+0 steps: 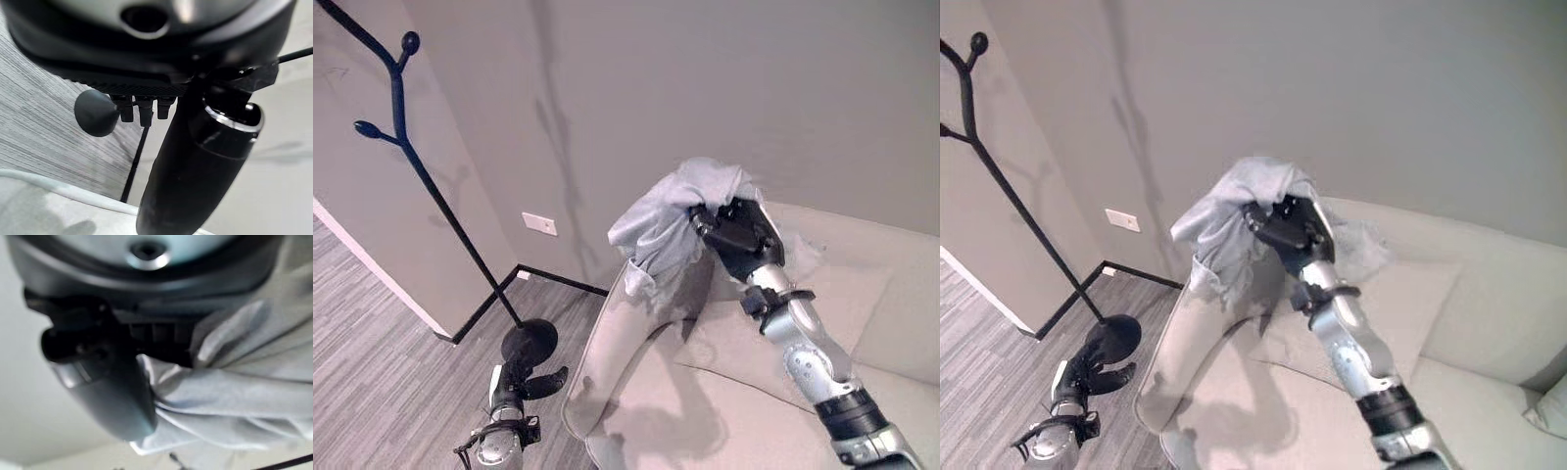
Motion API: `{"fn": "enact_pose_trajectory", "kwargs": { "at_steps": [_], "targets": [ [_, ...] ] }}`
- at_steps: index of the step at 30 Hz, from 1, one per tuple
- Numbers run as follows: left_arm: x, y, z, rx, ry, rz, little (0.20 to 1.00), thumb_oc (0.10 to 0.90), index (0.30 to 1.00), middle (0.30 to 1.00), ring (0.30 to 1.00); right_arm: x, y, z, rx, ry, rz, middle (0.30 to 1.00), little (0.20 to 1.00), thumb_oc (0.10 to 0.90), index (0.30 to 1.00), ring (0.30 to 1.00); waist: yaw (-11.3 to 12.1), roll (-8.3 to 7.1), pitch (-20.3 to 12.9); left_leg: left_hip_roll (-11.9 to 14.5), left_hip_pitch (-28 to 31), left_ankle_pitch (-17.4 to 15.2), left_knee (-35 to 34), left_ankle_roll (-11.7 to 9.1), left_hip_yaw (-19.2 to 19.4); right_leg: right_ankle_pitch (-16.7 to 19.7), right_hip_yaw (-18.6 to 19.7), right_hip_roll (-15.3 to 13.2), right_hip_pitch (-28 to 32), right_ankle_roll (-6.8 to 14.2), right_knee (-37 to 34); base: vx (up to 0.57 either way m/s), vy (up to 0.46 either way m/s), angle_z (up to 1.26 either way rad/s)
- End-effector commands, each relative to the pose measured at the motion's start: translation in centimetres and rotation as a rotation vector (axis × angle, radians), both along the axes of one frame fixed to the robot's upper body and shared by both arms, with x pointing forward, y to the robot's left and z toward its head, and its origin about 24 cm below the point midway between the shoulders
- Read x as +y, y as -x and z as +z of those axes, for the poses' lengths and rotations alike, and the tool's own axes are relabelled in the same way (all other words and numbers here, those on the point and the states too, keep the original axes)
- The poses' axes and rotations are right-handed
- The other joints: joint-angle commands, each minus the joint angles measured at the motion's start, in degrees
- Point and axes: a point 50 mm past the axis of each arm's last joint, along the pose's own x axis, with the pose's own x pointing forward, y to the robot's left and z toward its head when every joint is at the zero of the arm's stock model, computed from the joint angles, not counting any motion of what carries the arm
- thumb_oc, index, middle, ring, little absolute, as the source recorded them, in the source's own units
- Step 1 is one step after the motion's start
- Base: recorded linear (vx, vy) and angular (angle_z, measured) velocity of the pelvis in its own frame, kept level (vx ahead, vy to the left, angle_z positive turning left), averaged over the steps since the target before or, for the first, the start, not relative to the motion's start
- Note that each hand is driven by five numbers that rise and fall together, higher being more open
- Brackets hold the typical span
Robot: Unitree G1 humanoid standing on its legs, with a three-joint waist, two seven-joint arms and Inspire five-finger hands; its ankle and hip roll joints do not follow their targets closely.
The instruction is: Hang the clothes on the sofa on the clothes rack.
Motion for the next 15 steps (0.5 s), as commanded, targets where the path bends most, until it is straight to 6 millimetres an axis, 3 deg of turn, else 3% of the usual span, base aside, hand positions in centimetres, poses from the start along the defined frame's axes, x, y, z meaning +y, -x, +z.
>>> {"fn": "enact_pose_trajectory", "kwargs": {
  "at_steps": [1,4,8,9,10,15],
  "targets": [
    [-0.3,-4.3,5.2,-0.286,-0.169,-0.026,0.9,0.8,0.9,0.9,0.9,0.4,0.4,9.6,-0.413,-0.156,0.02,0.3,0.3,0.4,0.3,0.3,1.5,-2.7,-2.8,4.7,7.0,-6.7,0.4,-5.0,-0.6,15.8,-0.5,-6.1,-4.8,2.0,-0.8,0.02,0.008,0.11],
    [-0.8,-4.9,5.6,-0.327,-0.182,0.036,0.9,0.8,0.9,0.9,0.9,0.5,0.6,11.7,-0.484,-0.18,0.02,0.3,0.3,0.4,0.3,0.3,1.7,-3.82,-3.4,4.3,7.4,-7.0,0.4,-4.9,-0.7,16.0,-0.6,-6.4,-4.6,2.0,-0.2,0.01,0.009,0.07],
    [-0.8,-4.9,5.6,-0.328,-0.182,0.036,0.9,0.8,0.9,0.9,0.9,0.5,0.5,11.8,-0.485,-0.179,0.021,0.3,0.3,0.4,0.3,0.3,1.7,-3.79,-3.3,4.3,7.5,-7.0,0.4,-4.9,-0.7,15.9,-0.6,-6.4,-4.6,2.0,-0.1,0.01,0.002,-0.03],
    [-0.8,-6.0,6.7,-0.378,-0.286,0.039,0.9,0.8,0.9,0.9,0.9,0.7,0.9,14.6,-0.575,-0.183,0.034,0.3,0.3,0.4,0.3,0.3,1.5,-4.86,-4.5,4.6,8.3,-8.3,0.4,-5.3,-1.2,15.6,0.2,-6.1,-4.2,2.1,0.5,0.0,0.033,-0.07],
    [-0.9,-7.0,7.5,-0.422,-0.336,0.06,0.9,0.8,0.9,0.9,0.9,1.0,0.9,16.6,-0.628,-0.183,0.042,0.3,0.3,0.4,0.3,0.3,1.2,-5.18,-4.2,4.0,8.1,-7.6,0.4,-4.9,-0.3,16.6,-0.3,-6.6,-4.6,2.1,0.6,0.0,0.045,0.0],
    [-0.7,-8.2,9.4,-0.503,-0.402,0.085,0.9,0.8,0.9,0.9,0.9,1.6,1.4,18.7,-0.697,-0.207,0.061,0.3,0.3,0.4,0.3,0.3,1.0,-5.5,-4.3,3.9,8.3,-7.8,0.4,-4.7,0.0,17.3,0.2,-6.5,-4.7,2.1,0.8,-0.02,0.024,0.0]
  ]
}}
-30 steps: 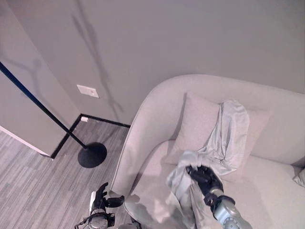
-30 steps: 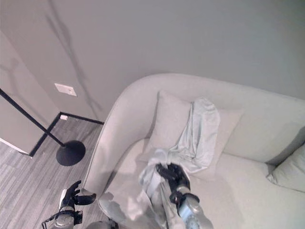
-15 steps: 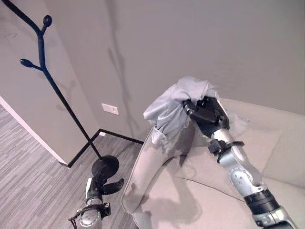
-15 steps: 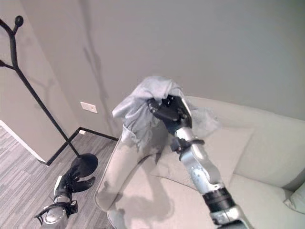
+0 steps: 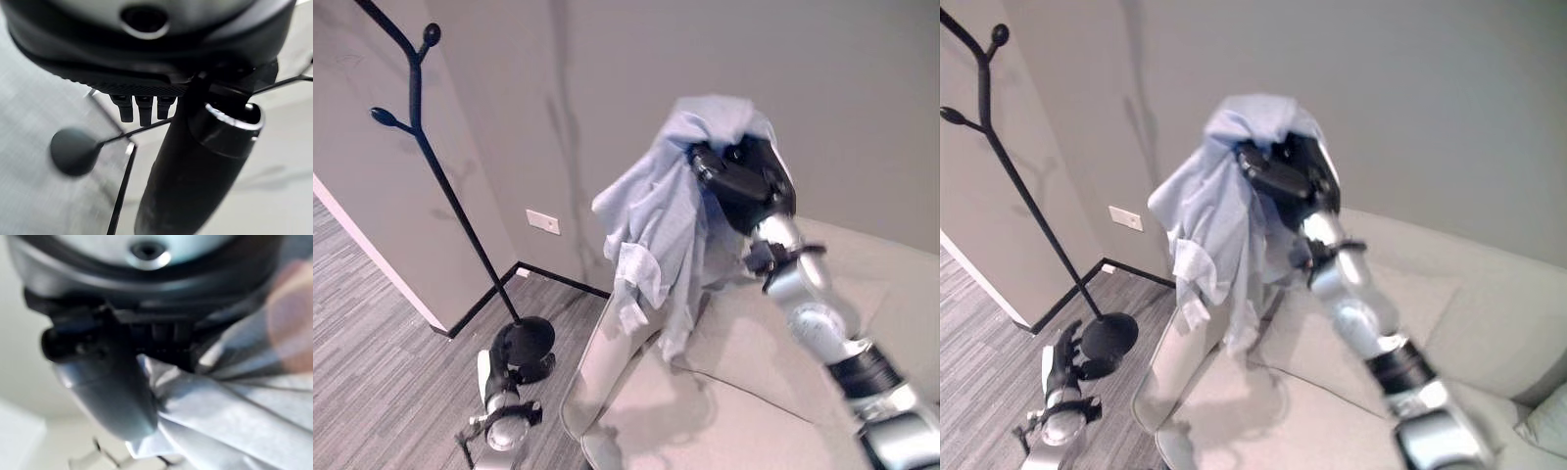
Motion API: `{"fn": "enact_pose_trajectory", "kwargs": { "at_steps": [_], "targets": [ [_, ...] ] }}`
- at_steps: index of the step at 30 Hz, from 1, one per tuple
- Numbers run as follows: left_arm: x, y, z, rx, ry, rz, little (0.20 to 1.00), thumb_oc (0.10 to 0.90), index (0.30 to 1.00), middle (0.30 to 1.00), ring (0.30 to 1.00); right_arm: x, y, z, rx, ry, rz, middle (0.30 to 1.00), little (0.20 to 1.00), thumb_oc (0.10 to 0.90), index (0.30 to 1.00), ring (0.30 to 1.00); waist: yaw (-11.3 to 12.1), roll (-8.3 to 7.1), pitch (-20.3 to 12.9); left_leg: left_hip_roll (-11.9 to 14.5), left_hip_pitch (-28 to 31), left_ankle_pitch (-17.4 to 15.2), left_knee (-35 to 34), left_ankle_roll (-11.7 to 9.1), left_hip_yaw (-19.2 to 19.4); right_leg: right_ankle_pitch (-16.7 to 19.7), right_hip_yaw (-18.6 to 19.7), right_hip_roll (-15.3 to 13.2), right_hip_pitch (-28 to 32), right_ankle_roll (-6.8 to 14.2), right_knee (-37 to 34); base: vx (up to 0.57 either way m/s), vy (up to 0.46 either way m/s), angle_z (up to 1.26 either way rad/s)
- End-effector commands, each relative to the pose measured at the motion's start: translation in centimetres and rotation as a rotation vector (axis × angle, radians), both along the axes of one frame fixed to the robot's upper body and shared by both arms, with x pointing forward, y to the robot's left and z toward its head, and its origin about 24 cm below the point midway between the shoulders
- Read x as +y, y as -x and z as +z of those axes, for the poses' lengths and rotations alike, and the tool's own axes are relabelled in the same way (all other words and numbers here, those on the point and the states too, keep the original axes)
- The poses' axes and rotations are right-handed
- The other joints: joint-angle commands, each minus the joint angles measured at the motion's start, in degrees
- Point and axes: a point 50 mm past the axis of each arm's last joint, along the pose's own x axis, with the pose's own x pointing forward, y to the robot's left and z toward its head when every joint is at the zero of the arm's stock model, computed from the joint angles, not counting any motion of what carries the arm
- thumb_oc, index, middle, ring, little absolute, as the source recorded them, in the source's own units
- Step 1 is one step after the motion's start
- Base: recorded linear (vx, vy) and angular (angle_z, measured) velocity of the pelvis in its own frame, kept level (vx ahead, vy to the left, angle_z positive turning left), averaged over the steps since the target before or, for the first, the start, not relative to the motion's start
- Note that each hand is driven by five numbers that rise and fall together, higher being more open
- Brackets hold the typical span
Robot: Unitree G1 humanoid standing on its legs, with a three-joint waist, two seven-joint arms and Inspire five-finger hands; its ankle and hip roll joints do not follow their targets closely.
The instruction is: Hang the clothes on the sofa on the clothes rack.
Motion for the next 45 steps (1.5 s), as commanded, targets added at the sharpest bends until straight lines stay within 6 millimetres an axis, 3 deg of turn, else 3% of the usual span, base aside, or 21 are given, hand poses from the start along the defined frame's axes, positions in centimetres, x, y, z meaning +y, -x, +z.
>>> {"fn": "enact_pose_trajectory", "kwargs": {
  "at_steps": [1,4,7,10,12,13,14,17,20,22,26,30,31,32,36,39,45],
  "targets": [
    [-0.6,-4.4,7.2,-0.369,-0.142,-0.068,0.9,0.8,0.9,0.9,0.9,0.3,2.7,10.3,-0.459,-0.255,0.068,0.3,0.3,0.4,0.3,0.3,1.3,-3.11,-5.0,4.2,7.0,-8.0,0.4,-4.5,-0.2,17.6,0.5,-5.7,-5.9,1.6,0.0,0.0,0.019,-0.1],
    [-0.7,-5.1,9.5,-0.473,-0.161,-0.076,0.9,0.8,0.9,0.9,0.9,1.2,3.3,10.7,-0.479,-0.242,0.128,0.3,0.3,0.4,0.3,0.3,1.3,-3.56,-5.0,4.1,7.3,-8.3,0.4,-4.4,-0.1,18.4,0.8,-5.7,-5.9,1.6,-0.1,0.0,0.0,0.0],
    [-1.3,-5.4,10.1,-0.506,-0.128,-0.103,0.9,0.8,0.9,0.9,0.9,1.5,3.4,10.8,-0.481,-0.241,0.16,0.3,0.3,0.4,0.3,0.3,1.2,-3.78,-5.1,3.9,7.4,-8.4,0.4,-4.4,0.1,18.7,1.0,-5.6,-5.9,1.6,-0.2,0.0,0.0,0.0],
    [-4.6,-6.5,10.8,-0.548,0.006,-0.244,0.9,0.8,0.9,0.9,0.9,3.2,3.6,10.8,-0.471,-0.258,0.273,0.3,0.3,0.4,0.3,0.3,0.8,-4.24,-5.2,3.5,7.7,-8.7,0.4,-4.2,0.3,19.4,1.1,-5.8,-5.7,1.6,-0.2,0.0,0.0,0.0],
    [-5.5,-6.7,10.9,-0.554,0.037,-0.271,0.9,0.8,0.9,0.9,0.9,3.7,3.8,10.6,-0.464,-0.259,0.303,0.3,0.3,0.4,0.3,0.3,0.6,-4.32,-5.2,3.4,7.7,-8.8,0.4,-4.1,0.4,19.4,1.1,-5.9,-5.8,1.6,-0.2,0.0,0.0,0.0],
    [-7.4,-7.2,11.3,-0.571,0.093,-0.33,0.9,0.8,0.9,0.9,0.9,4.6,4.1,10.2,-0.451,-0.261,0.359,0.3,0.3,0.4,0.3,0.3,0.0,-4.53,-5.3,3.2,7.7,-8.8,0.4,-3.9,0.5,19.6,1.3,-6.0,-5.8,1.6,-0.1,0.0,0.0,0.0],
    [-7.4,-7.2,11.3,-0.571,0.094,-0.33,0.9,0.8,0.9,0.9,0.9,4.6,4.1,10.2,-0.451,-0.261,0.359,0.3,0.3,0.4,0.3,0.3,0.1,-4.52,-5.3,3.2,7.7,-8.8,0.4,-3.9,0.5,19.6,1.3,-6.0,-5.8,1.6,-0.1,0.0,0.0,0.0],
    [-10.8,-8.1,12.7,-0.615,0.192,-0.455,0.9,0.8,0.9,0.9,0.9,6.3,4.5,9.3,-0.417,-0.274,0.472,0.3,0.3,0.4,0.3,0.3,-1.1,-4.43,-5.5,3.7,8.1,-9.8,0.4,-4.1,0.0,19.1,2.5,-5.5,-6.1,1.6,0.0,0.04,-0.002,-0.04],
    [-12.5,-8.7,13.7,-0.642,0.253,-0.525,0.9,0.8,0.9,0.9,0.9,7.2,4.7,9.0,-0.401,-0.291,0.537,0.3,0.3,0.4,0.3,0.3,-1.5,-4.7,-5.3,3.3,7.8,-9.0,0.4,-3.7,1.0,20.0,2.0,-5.9,-6.4,1.6,-0.2,-0.02,0.005,-0.06],
    [-15.2,-9.1,15.2,-0.677,0.34,-0.631,0.9,0.8,0.9,0.9,0.9,8.6,4.9,8.4,-0.375,-0.327,0.604,0.3,0.3,0.4,0.3,0.3,-2.2,-4.39,-5.6,3.8,8.4,-10.0,0.4,-4.0,0.7,19.3,3.1,-5.2,-6.5,1.6,0.0,0.01,0.007,-0.19],
    [-17.7,-9.5,16.9,-0.717,0.363,-0.72,0.9,0.8,0.9,0.9,0.9,10.0,5.1,7.9,-0.352,-0.396,0.661,0.3,0.3,0.4,0.3,0.3,-2.8,-4.9,-5.5,3.4,7.9,-9.1,0.4,-3.5,1.7,20.5,3.2,-5.9,-7.2,1.6,-0.3,-0.02,0.007,-0.1],
    [-19.5,-9.9,17.2,-0.698,0.472,-0.727,0.9,0.8,0.9,0.9,0.9,11.0,5.5,6.8,-0.322,-0.47,0.713,0.3,0.3,0.4,0.3,0.3,-3.3,-5.0,-5.6,3.4,7.9,-9.1,0.4,-3.2,1.6,20.8,3.7,-5.9,-7.6,1.5,-0.4,0.0,0.005,-0.06],
    [-19.8,-9.9,17.2,-0.695,0.514,-0.726,0.604,0.602,0.604,0.604,0.604,11.2,5.5,6.6,-0.313,-0.487,0.726,0.3,0.3,0.4,0.3,0.3,-3.5,-4.94,-5.5,3.3,7.9,-9.1,0.4,-3.2,1.7,20.9,3.7,-5.8,-7.7,1.5,-0.4,0.0,0.01,-0.07],
    [-19.9,-9.9,17.0,-0.682,0.537,-0.721,0.3,0.4,0.3,0.3,0.3,11.3,5.5,6.4,-0.305,-0.496,0.73,0.3,0.3,0.4,0.3,0.3,-3.6,-4.95,-5.4,3.3,7.8,-9.1,0.4,-3.2,1.7,21.1,3.8,-5.9,-7.7,1.5,-0.4,0.0,0.0,0.0],
    [-19.6,-10.0,16.5,-0.666,0.614,-0.681,0.3,0.4,0.3,0.3,0.3,11.4,5.2,5.6,-0.27,-0.523,0.729,0.3,0.3,0.4,0.3,0.3,-3.6,-4.97,-5.4,3.2,7.7,-9.1,0.4,-3.1,1.6,21.3,3.9,-6.0,-7.5,1.5,-1.1,0.0,0.011,-0.03],
    [-18.2,-10.1,16.4,-0.677,0.684,-0.618,0.3,0.4,0.3,0.3,0.3,10.9,5.2,4.9,-0.256,-0.519,0.716,0.3,0.3,0.4,0.3,0.3,-3.3,-4.91,-5.2,2.8,7.3,-9.0,0.4,-2.9,1.4,21.8,3.7,-6.1,-7.3,1.6,-1.9,0.0,0.0,0.0],
    [-8.2,-7.4,18.3,-0.894,0.605,-0.416,0.3,0.4,0.3,0.3,0.3,6.7,6.1,1.1,-0.183,-0.221,0.638,0.3,0.3,0.4,0.3,0.3,-0.6,-4.42,-4.9,1.8,5.7,-9.6,0.4,-3.1,-0.9,22.6,2.0,-6.4,-6.8,1.6,-2.4,0.02,0.051,0.1]
  ]
}}
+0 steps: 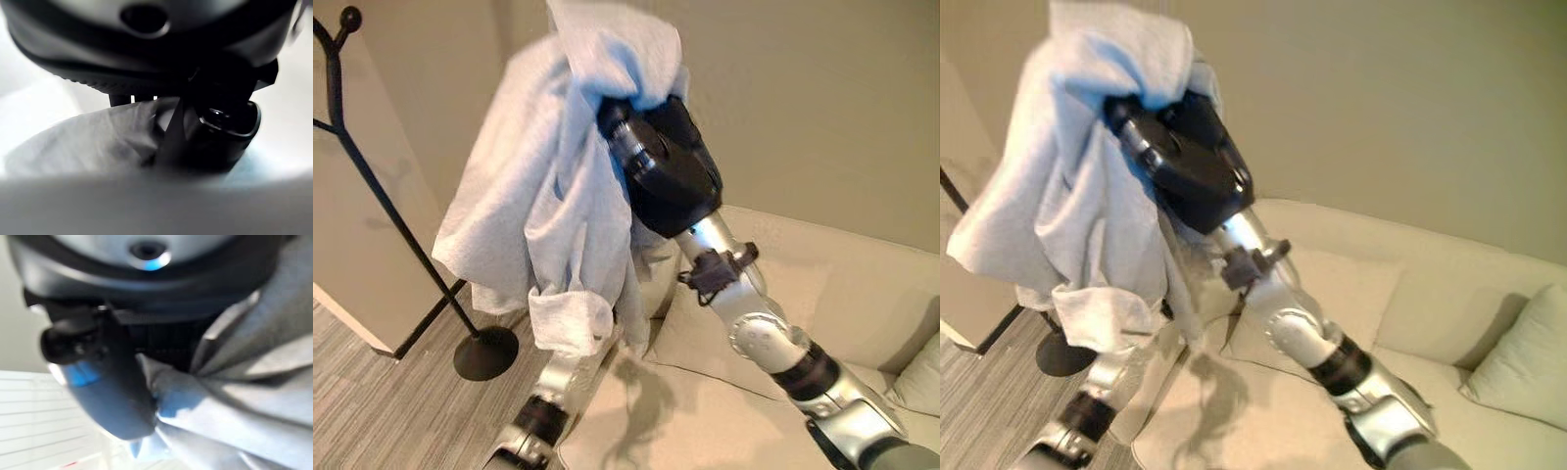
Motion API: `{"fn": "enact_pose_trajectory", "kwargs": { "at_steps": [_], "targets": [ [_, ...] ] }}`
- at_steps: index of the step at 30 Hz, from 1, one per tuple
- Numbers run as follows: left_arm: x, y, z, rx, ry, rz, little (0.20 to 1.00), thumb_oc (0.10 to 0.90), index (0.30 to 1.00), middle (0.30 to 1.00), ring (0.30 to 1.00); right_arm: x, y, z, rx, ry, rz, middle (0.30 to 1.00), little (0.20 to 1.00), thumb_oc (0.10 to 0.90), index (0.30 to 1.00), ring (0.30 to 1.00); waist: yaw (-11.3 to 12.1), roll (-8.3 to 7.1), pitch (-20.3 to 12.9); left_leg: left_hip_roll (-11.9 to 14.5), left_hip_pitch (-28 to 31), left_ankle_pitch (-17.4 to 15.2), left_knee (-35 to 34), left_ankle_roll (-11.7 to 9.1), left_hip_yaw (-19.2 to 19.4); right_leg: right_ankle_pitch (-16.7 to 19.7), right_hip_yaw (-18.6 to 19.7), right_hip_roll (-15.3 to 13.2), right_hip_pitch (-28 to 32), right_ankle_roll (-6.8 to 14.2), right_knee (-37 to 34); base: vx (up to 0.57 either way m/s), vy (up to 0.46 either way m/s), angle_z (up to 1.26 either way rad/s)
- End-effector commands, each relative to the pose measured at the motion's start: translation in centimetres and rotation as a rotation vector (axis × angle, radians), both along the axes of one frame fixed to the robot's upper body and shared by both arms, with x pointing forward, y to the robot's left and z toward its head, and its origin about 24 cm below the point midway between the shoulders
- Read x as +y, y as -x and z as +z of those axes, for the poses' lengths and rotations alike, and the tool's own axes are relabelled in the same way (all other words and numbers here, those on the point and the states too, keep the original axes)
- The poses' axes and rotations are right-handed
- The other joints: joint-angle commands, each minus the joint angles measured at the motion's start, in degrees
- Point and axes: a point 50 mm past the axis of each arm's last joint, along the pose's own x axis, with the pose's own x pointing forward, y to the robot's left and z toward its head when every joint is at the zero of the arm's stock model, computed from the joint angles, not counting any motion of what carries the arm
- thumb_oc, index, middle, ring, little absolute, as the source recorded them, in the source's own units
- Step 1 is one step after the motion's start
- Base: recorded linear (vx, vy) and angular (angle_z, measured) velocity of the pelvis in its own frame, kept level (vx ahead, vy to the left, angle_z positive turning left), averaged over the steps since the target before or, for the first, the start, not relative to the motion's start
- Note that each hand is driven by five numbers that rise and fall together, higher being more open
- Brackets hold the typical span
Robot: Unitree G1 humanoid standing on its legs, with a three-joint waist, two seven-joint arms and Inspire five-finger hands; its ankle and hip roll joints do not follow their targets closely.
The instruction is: Hang the clothes on the sofa on the clothes rack.
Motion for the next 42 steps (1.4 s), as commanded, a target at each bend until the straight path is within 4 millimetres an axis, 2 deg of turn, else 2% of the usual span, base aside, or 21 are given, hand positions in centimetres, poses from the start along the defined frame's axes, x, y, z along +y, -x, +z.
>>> {"fn": "enact_pose_trajectory", "kwargs": {
  "at_steps": [1,5,6,10,13,14,16,17,18,20,25,29,30,31,32,35,36,39,40,41,42],
  "targets": [
    [1.8,0.0,7.5,-0.379,-0.012,0.066,0.3,0.4,0.3,0.3,0.3,-1.8,0.9,3.2,-0.208,0.021,-0.001,0.3,0.3,0.4,0.3,0.3,3.1,-1.1,-4.5,1.9,5.5,-8.9,0.3,-3.9,-2.2,23.0,0.0,-6.0,-5.5,1.5,-2.4,-0.02,0.02,0.05],
    [4.5,1.4,9.0,-0.448,-0.089,0.179,0.3,0.4,0.3,0.3,0.3,-4.6,1.2,2.2,-0.219,0.184,-0.074,0.3,0.3,0.4,0.3,0.3,3.4,-0.76,-4.0,2.0,4.2,-8.0,0.3,-3.8,-2.8,22.0,0.5,-5.9,-6.7,1.5,0.4,-0.09,0.05,0.19],
    [5.5,2.1,9.8,-0.495,-0.137,0.223,0.3,0.4,0.3,0.3,0.3,-6.5,1.5,1.8,-0.228,0.294,-0.131,0.3,0.3,0.4,0.3,0.3,2.1,-0.2,-3.3,2.1,3.3,-6.6,0.3,-3.1,-3.0,18.5,3.9,-4.2,-8.4,0.8,3.2,-0.1,0.1,0.49],
    [7.3,3.5,11.0,-0.556,-0.267,0.324,0.3,0.4,0.3,0.3,0.3,-10.0,2.0,2.0,-0.256,0.519,-0.247,0.3,0.3,0.4,0.3,0.3,0.5,1.03,-2.8,2.2,2.7,-5.2,0.3,-2.1,-4.9,5.0,13.8,7.8,-11.5,-3.1,11.9,-0.1,0.101,0.22],
    [8.5,4.4,11.4,-0.571,-0.373,0.387,0.3,0.4,0.3,0.3,0.3,-11.4,2.3,2.6,-0.301,0.665,-0.286,0.3,0.3,0.4,0.3,0.3,-0.1,1.0,-2.7,1.3,2.8,-4.5,0.3,-1.7,-6.5,-0.7,16.8,14.7,-13.7,-5.3,17.5,-0.09,0.014,0.24],
    [8.8,4.7,11.6,-0.571,-0.421,0.401,0.3,0.4,0.3,0.3,0.3,-11.6,2.4,2.4,-0.307,0.707,-0.288,0.3,0.3,0.4,0.3,0.3,0.3,0.93,-2.7,1.2,2.7,-4.1,0.3,-1.9,-7.2,-2.2,16.3,15.4,-13.5,-7.1,16.6,-0.06,-0.067,0.28],
    [9.8,5.5,11.5,-0.555,-0.511,0.45,0.3,0.4,0.3,0.3,0.3,-11.9,2.6,2.5,-0.324,0.752,-0.309,0.3,0.3,0.4,0.3,0.3,0.6,-0.09,-2.9,0.0,2.6,-4.0,0.3,-2.3,-8.9,-3.6,16.0,16.5,-10.7,-8.0,10.4,-0.05,-0.11,0.05],
    [9.8,5.5,11.5,-0.556,-0.511,0.45,0.3,0.4,0.3,0.3,0.3,-11.9,2.6,2.5,-0.324,0.752,-0.309,0.3,0.3,0.4,0.3,0.3,0.6,0.04,-3.0,0.2,2.4,-3.8,0.3,-2.3,-8.9,-3.1,15.9,16.7,-10.7,-8.0,9.8,-0.14,-0.221,0.41],
    [11.1,6.8,10.9,-0.521,-0.558,0.479,0.3,0.4,0.3,0.3,0.3,-12.2,2.5,2.2,-0.329,0.79,-0.341,0.3,0.3,0.4,0.3,0.3,1.2,0.32,-4.4,0.3,-0.1,-2.7,0.3,-3.1,-10.0,-0.3,17.1,18.7,-7.9,-7.4,-1.4,-0.11,-0.174,0.37],
    [11.9,8.1,10.1,-0.475,-0.599,0.496,0.3,0.4,0.3,0.3,0.3,-12.3,2.9,2.4,-0.359,0.759,-0.371,0.3,0.3,0.4,0.3,0.3,1.4,1.25,-5.9,0.3,-0.6,-2.6,0.3,-3.1,-10.8,2.0,17.2,19.3,-6.1,-7.1,-7.0,-0.02,-0.127,0.23],
    [13.7,9.4,9.7,-0.427,-0.646,0.587,0.3,0.4,0.3,0.3,0.3,-13.2,3.5,3.6,-0.469,0.74,-0.546,0.3,0.3,0.4,0.3,0.3,1.9,2.65,-4.6,1.6,-5.6,-0.9,3.4,-5.0,-10.8,4.8,15.0,17.8,-4.2,-6.7,-12.7,-0.12,0.008,0.38],
    [14.2,9.8,10.6,-0.457,-0.696,0.636,0.3,0.4,0.3,0.3,0.3,-13.6,3.8,3.8,-0.53,0.744,-0.666,0.3,0.3,0.4,0.3,0.3,0.5,2.73,-3.4,5.6,-5.2,-3.6,7.1,-5.9,-7.3,6.6,13.4,15.2,-5.7,-6.2,-12.3,-0.16,0.123,0.37],
    [14.4,9.8,10.9,-0.473,-0.705,0.659,0.3,0.4,0.3,0.3,0.3,-14.1,3.9,3.8,-0.544,0.744,-0.737,0.3,0.3,0.4,0.3,0.3,-1.0,2.94,-3.5,10.1,-3.1,-3.5,7.4,-6.5,-5.7,7.2,12.5,13.4,-7.0,-5.8,-12.0,-0.09,0.114,0.2],
    [14.4,9.7,10.9,-0.474,-0.707,0.657,0.3,0.4,0.3,0.3,0.3,-14.2,4.0,3.8,-0.543,0.744,-0.74,0.3,0.3,0.4,0.3,0.3,-1.0,2.98,-3.5,10.3,-3.0,-3.5,7.5,-6.6,-5.8,7.1,12.4,13.6,-6.9,-5.9,-11.9,-0.1,0.256,0.22],
    [14.5,9.7,10.9,-0.468,-0.718,0.68,0.3,0.4,0.3,0.3,0.3,-14.9,4.2,3.2,-0.53,0.742,-0.815,0.3,0.3,0.4,0.3,0.3,-2.4,3.88,-4.1,14.5,-0.7,-2.3,7.0,-7.4,-5.7,6.9,11.7,12.3,-7.5,-5.6,-11.7,-0.01,0.243,0.34],
    [14.7,9.5,11.5,-0.492,-0.717,0.709,0.3,0.4,0.3,0.3,0.3,-16.0,4.9,2.1,-0.5,0.725,-0.982,0.3,0.3,0.4,0.3,0.3,-3.6,6.01,-4.9,21.3,0.4,5.3,5.0,-10.5,-9.3,6.4,11.7,10.4,-8.4,-4.8,-10.3,0.03,0.345,0.54],
    [14.7,9.3,11.8,-0.504,-0.723,0.72,0.3,0.4,0.3,0.3,0.3,-16.2,5.0,1.7,-0.483,0.702,-1.036,0.3,0.3,0.4,0.3,0.3,-3.8,6.43,-4.8,23.3,0.1,8.0,3.9,-11.3,-10.6,6.2,11.7,9.8,-8.5,-4.5,-9.8,0.02,0.232,0.39],
    [14.4,8.6,12.8,-0.539,-0.78,0.752,0.3,0.4,0.3,0.3,0.3,-16.4,5.4,0.5,-0.426,0.61,-1.151,0.3,0.3,0.4,0.3,0.3,-5.3,7.56,-4.3,26.4,0.2,11.0,0.7,-13.0,-12.4,5.9,12.5,7.6,-8.6,-2.8,-8.5,0.04,0.378,0.26],
    [14.3,8.4,13.1,-0.546,-0.81,0.756,0.3,0.4,0.3,0.3,0.3,-16.3,5.7,0.1,-0.421,0.601,-1.183,0.3,0.3,0.4,0.3,0.3,-5.6,8.1,-4.4,26.3,0.1,9.6,0.7,-13.4,-12.6,6.1,13.1,6.9,-8.6,-2.1,-8.2,0.12,0.684,0.12],
    [13.5,8.0,13.1,-0.563,-0.818,0.718,0.3,0.4,0.3,0.3,0.3,-16.5,6.5,-0.9,-0.382,0.613,-1.24,0.3,0.3,0.4,0.3,0.3,-6.7,9.24,-5.0,25.1,0.0,4.1,0.9,-13.8,-10.7,7.3,13.0,4.4,-7.5,-0.8,-8.3,0.12,0.588,0.55],
    [12.9,7.6,13.1,-0.568,-0.817,0.685,0.3,0.4,0.3,0.3,0.3,-16.8,6.7,-1.6,-0.353,0.632,-1.266,0.3,0.3,0.4,0.3,0.3,-7.3,9.66,-5.1,24.1,0.0,2.2,0.8,-14.0,-10.1,8.4,13.0,2.9,-7.2,-0.2,-8.2,0.14,0.646,0.95]
  ]
}}
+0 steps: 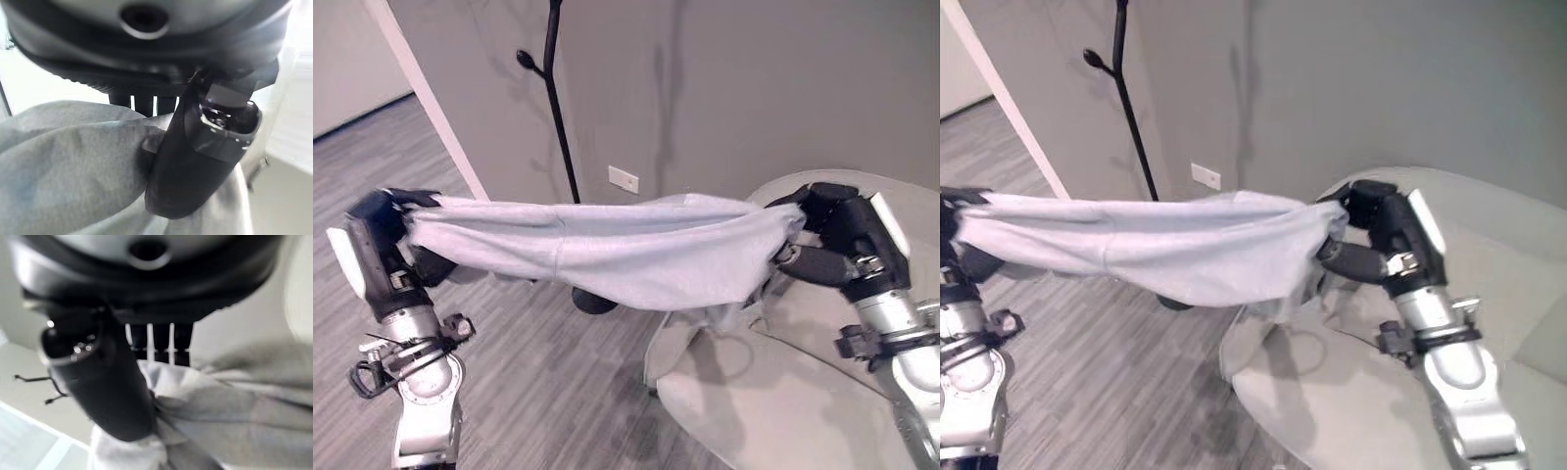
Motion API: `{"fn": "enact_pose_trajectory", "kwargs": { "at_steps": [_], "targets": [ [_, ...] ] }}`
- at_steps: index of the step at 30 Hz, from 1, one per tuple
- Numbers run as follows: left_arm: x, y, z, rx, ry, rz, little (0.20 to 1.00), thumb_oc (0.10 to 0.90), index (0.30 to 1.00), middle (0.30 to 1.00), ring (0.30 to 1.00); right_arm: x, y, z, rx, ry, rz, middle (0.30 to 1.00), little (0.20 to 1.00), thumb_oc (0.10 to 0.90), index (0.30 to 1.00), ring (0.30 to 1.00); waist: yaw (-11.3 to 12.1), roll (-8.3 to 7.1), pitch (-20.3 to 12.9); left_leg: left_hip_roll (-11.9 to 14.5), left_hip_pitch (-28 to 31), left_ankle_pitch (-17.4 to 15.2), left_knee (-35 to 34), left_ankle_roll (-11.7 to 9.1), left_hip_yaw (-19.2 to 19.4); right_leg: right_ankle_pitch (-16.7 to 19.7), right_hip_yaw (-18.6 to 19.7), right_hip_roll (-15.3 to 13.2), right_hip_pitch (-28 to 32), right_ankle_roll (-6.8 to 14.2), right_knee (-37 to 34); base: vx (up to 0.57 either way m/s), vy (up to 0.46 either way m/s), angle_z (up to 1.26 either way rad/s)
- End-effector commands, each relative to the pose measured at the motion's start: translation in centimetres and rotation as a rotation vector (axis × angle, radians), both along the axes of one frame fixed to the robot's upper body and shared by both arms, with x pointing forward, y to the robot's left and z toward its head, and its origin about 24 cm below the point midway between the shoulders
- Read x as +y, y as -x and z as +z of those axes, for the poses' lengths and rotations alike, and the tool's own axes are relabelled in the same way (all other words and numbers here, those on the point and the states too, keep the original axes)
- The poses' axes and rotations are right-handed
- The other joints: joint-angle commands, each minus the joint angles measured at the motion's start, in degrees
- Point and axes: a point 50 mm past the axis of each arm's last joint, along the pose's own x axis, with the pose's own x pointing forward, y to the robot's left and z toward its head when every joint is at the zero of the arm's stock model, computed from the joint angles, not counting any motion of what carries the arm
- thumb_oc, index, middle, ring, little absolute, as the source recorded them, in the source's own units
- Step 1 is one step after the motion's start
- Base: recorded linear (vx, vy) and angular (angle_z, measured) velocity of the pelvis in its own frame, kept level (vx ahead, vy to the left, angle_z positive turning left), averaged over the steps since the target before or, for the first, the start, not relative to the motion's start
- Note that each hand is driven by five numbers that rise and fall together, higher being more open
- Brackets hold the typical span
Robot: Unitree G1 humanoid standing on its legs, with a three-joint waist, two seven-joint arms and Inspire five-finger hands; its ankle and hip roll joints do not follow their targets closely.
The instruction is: Hang the clothes on the sofa on the clothes rack.
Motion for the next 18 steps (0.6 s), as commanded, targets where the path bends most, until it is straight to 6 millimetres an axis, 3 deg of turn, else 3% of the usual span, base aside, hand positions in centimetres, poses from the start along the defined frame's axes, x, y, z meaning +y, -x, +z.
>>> {"fn": "enact_pose_trajectory", "kwargs": {
  "at_steps": [1,2,3,4,5,6,7,9,10,11,13,15,17,18],
  "targets": [
    [-1.7,1.7,3.5,-0.182,-0.168,-0.041,0.3,0.4,0.3,0.3,0.3,-1.5,1.7,4.3,-0.286,0.103,-0.166,0.3,0.3,0.4,0.3,0.3,0.0,4.11,-7.5,3.9,1.9,-1.5,-9.9,0.5,3.5,-2.3,-0.7,-3.6,5.0,6.2,0.7,0.11,0.681,1.19],
    [-2.8,0.9,3.4,-0.163,-0.19,-0.095,0.3,0.4,0.3,0.3,0.3,-1.3,1.9,3.1,-0.244,0.085,-0.215,0.3,0.3,0.4,0.3,0.3,-0.1,2.19,-7.3,-1.4,2.2,-4.6,-10.1,2.6,4.1,3.1,-0.8,-8.7,4.8,7.1,2.1,0.09,0.932,0.99],
    [-3.4,0.5,3.7,-0.147,-0.274,-0.087,0.3,0.4,0.3,0.3,0.3,-0.9,1.4,2.1,-0.225,0.054,-0.265,0.3,0.3,0.4,0.3,0.3,-0.1,0.42,-6.2,-7.5,3.2,-7.7,-10.3,6.2,4.6,9.1,-0.6,-13.1,2.3,6.9,5.1,0.05,0.892,0.6],
    [-3.5,0.4,3.7,-0.146,-0.289,-0.082,0.3,0.4,0.3,0.3,0.3,-0.7,1.2,2.1,-0.234,0.059,-0.283,0.3,0.3,0.4,0.3,0.3,0.1,0.0,-5.6,-9.2,3.9,-8.5,-10.3,7.1,5.4,11.0,-1.3,-14.6,1.3,7.0,6.2,0.02,0.853,0.24],
    [-3.9,0.2,3.6,-0.133,-0.315,-0.085,0.3,0.4,0.3,0.3,0.3,-0.4,1.1,2.5,-0.27,0.054,-0.284,0.3,0.3,0.4,0.3,0.3,0.6,-0.1,-4.4,-11.2,5.6,-10.3,-10.3,8.6,7.4,10.6,-5.4,-16.6,-0.2,6.5,10.0,0.08,0.667,-0.46],
    [-4.4,-0.1,3.2,-0.112,-0.312,-0.118,0.3,0.4,0.3,0.3,0.3,-0.2,1.2,2.1,-0.25,0.041,-0.266,0.3,0.3,0.4,0.3,0.3,-0.6,-0.69,-3.8,-12.5,6.6,-11.0,-10.3,9.9,8.0,5.8,-4.1,-12.6,-1.7,4.7,14.2,0.18,0.771,-0.74],
    [-4.3,-0.2,3.0,-0.105,-0.296,-0.116,0.3,0.4,0.3,0.3,0.3,-0.4,1.5,2.0,-0.239,0.036,-0.24,0.3,0.3,0.4,0.3,0.3,-2.2,-1.15,-3.2,-13.2,7.6,-10.9,-10.3,11.3,9.3,-6.3,-2.0,4.5,-6.0,0.5,17.8,0.19,0.52,-1.33],
    [-4.2,-0.8,2.7,-0.102,-0.258,-0.101,0.3,0.4,0.3,0.3,0.3,-0.1,1.0,3.0,-0.287,0.049,-0.201,0.3,0.3,0.4,0.3,0.3,-2.4,-2.31,-2.7,-15.1,8.9,-12.0,-10.3,12.0,10.3,-9.6,-3.9,11.0,-7.4,-1.7,19.3,0.11,0.224,-0.78],
    [-4.3,-0.9,2.5,-0.097,-0.239,-0.1,0.3,0.4,0.3,0.3,0.3,-0.1,1.1,3.4,-0.307,0.042,-0.194,0.3,0.3,0.4,0.3,0.3,-2.4,-3.08,-2.7,-15.8,8.8,-12.6,-8.8,11.9,10.0,-10.7,-3.5,11.6,-4.2,-3.2,15.5,0.1,-0.05,-0.36],
    [-4.6,-1.2,2.1,-0.1,-0.187,-0.131,0.3,0.4,0.3,0.3,0.3,0.0,0.9,3.8,-0.323,0.03,-0.164,0.3,0.3,0.4,0.3,0.3,-2.0,-4.32,-3.0,-15.4,5.8,-13.7,-2.6,10.4,10.7,-10.4,0.4,13.7,-1.1,-4.5,8.7,0.1,-0.174,-0.26],
    [-4.7,-1.3,1.7,-0.085,-0.172,-0.156,0.3,0.4,0.3,0.3,0.3,-0.1,0.7,4.6,-0.349,0.072,-0.169,0.3,0.3,0.4,0.3,0.3,-0.8,-4.54,-3.8,-11.9,0.0,-15.0,10.4,7.9,12.9,-8.2,0.5,14.2,2.6,-4.9,2.1,0.15,-0.185,-0.34],
    [-4.4,-1.5,1.3,-0.056,-0.188,-0.144,0.3,0.4,0.3,0.3,0.3,-0.1,0.5,4.7,-0.349,0.088,-0.174,0.3,0.3,0.4,0.3,0.3,0.0,-4.57,-3.8,-8.1,-4.8,-10.6,21.5,6.4,12.8,-8.8,1.1,15.0,5.8,-5.9,-0.8,0.15,-0.102,-0.16],
    [-4.0,-1.6,1.4,-0.064,-0.18,-0.122,0.3,0.4,0.3,0.3,0.3,0.0,0.5,4.8,-0.361,0.116,-0.2,0.3,0.3,0.4,0.3,0.3,0.2,-4.41,-3.9,-5.5,-7.6,-9.1,21.6,6.9,11.8,-9.3,2.2,14.6,6.9,-5.7,-1.6,0.17,0.08,-0.33],
    [-3.9,-1.5,1.3,-0.059,-0.191,-0.116,0.3,0.4,0.3,0.3,0.3,-0.1,0.5,4.9,-0.371,0.137,-0.223,0.3,0.3,0.4,0.3,0.3,0.3,-4.17,-4.6,-5.3,-7.2,-10.3,16.2,7.8,10.7,-9.5,3.1,14.1,7.1,-5.0,-2.1,0.23,0.207,-0.62]
  ]
}}
